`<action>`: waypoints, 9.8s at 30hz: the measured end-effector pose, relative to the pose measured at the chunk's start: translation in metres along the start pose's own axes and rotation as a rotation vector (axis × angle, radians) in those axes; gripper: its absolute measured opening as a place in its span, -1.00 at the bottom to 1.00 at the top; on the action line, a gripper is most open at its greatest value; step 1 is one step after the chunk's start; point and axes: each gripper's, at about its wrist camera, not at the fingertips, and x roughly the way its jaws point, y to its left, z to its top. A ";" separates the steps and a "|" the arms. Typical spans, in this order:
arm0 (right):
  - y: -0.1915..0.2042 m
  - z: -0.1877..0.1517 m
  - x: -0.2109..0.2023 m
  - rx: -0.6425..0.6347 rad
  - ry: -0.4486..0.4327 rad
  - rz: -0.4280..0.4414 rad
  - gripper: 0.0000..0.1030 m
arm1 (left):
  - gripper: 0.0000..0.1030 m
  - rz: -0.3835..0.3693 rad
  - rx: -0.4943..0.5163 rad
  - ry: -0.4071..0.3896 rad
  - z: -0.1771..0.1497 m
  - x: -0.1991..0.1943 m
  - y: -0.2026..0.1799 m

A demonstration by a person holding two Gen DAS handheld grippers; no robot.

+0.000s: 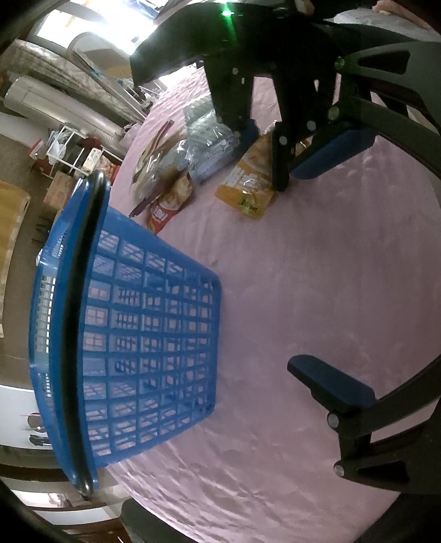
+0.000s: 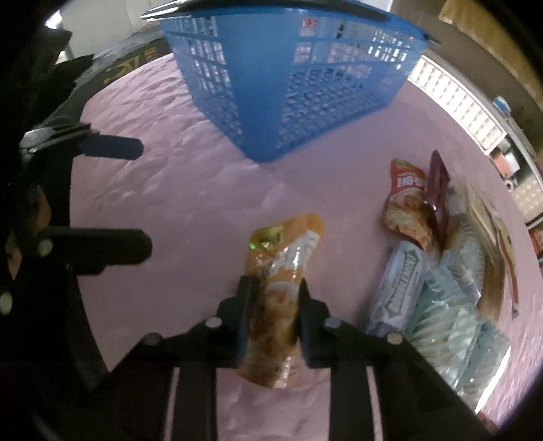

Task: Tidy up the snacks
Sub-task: 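Grasp the orange snack bag with the right gripper, then grasp the purple Doublemint gum pack with the left gripper while the right holds the orange bag, then drop the orange bag into the blue basket with the right gripper while the left carries the gum, then release the gum pack into the blue basket with the left gripper, then grasp a clear cracker bag with the left gripper while the right grasps another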

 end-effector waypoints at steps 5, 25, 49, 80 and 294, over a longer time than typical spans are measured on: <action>-0.007 -0.001 0.004 0.112 -0.017 -0.013 -0.48 | 0.99 0.004 0.017 -0.007 -0.002 -0.008 -0.005; -0.036 -0.075 -0.089 0.541 -0.299 -0.040 -0.72 | 0.99 -0.015 0.152 -0.018 0.019 -0.027 -0.088; -0.092 -0.085 -0.093 0.756 -0.353 -0.194 -0.72 | 0.58 0.065 0.171 0.117 0.079 0.085 -0.138; -0.076 -0.065 -0.117 0.713 -0.343 -0.187 -0.72 | -0.42 -0.023 0.269 0.047 0.074 0.047 -0.140; -0.173 -0.079 -0.075 0.768 -0.042 -0.194 0.73 | 0.10 -0.024 0.215 0.104 0.113 0.080 -0.141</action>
